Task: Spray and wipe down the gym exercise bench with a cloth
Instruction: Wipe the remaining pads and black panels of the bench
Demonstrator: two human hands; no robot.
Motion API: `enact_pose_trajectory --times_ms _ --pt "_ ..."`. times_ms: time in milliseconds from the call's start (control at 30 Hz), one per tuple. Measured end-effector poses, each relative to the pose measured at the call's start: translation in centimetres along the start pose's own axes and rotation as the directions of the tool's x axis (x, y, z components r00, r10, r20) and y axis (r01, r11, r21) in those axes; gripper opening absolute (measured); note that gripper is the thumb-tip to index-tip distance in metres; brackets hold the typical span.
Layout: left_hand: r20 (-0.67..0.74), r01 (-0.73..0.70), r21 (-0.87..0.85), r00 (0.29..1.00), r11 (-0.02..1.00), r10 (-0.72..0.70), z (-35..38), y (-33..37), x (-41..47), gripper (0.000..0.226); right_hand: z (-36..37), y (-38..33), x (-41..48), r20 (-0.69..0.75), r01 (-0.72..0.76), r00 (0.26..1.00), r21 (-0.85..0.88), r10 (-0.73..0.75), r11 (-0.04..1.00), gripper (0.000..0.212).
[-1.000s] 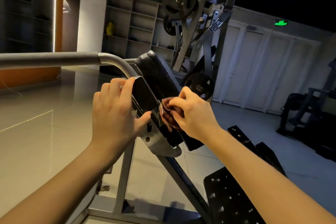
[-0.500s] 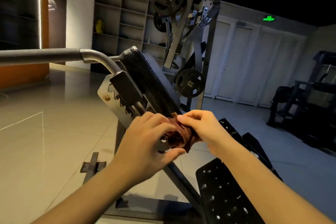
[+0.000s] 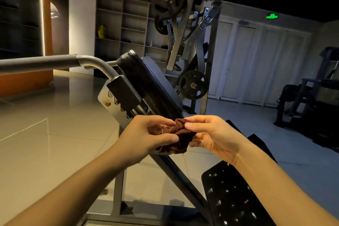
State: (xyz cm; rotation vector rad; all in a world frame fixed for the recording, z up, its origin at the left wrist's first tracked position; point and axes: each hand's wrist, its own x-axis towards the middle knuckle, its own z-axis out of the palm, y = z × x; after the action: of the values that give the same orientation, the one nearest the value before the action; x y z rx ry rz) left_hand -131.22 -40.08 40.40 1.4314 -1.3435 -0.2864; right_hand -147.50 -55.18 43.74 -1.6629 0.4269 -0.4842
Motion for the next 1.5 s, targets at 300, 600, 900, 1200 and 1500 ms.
enact_pose_trajectory --times_ms 300,600,900,1200,1500 --pt "-0.213 -0.005 0.078 0.977 0.997 0.022 -2.0 2.0 1.7 0.014 -1.5 -1.4 0.1 0.013 0.064 0.998 -0.276 -0.062 0.959 0.034" --pt "-0.356 -0.007 0.401 0.920 0.916 0.163 -2.0 2.7 3.9 0.012 -0.5 -3.0 0.6 0.106 0.041 0.994 -0.321 -0.007 0.946 0.037" --pt "-0.315 0.024 0.884 0.768 0.466 0.557 -5.4 -1.5 1.1 0.038 1.2 -7.9 2.3 -0.382 0.186 0.806 -0.562 -0.452 0.806 0.013" --pt "-0.361 -0.054 0.796 0.757 0.603 0.544 -7.5 -3.1 0.4 0.042 10.3 -9.3 12.9 -0.055 0.362 0.676 -0.844 -0.735 0.396 0.017" --pt "-0.262 -0.138 0.862 0.703 0.488 0.661 -6.4 -5.0 -0.4 0.034 5.8 -1.5 9.9 0.329 0.378 0.624 -0.921 -0.708 -0.095 0.012"
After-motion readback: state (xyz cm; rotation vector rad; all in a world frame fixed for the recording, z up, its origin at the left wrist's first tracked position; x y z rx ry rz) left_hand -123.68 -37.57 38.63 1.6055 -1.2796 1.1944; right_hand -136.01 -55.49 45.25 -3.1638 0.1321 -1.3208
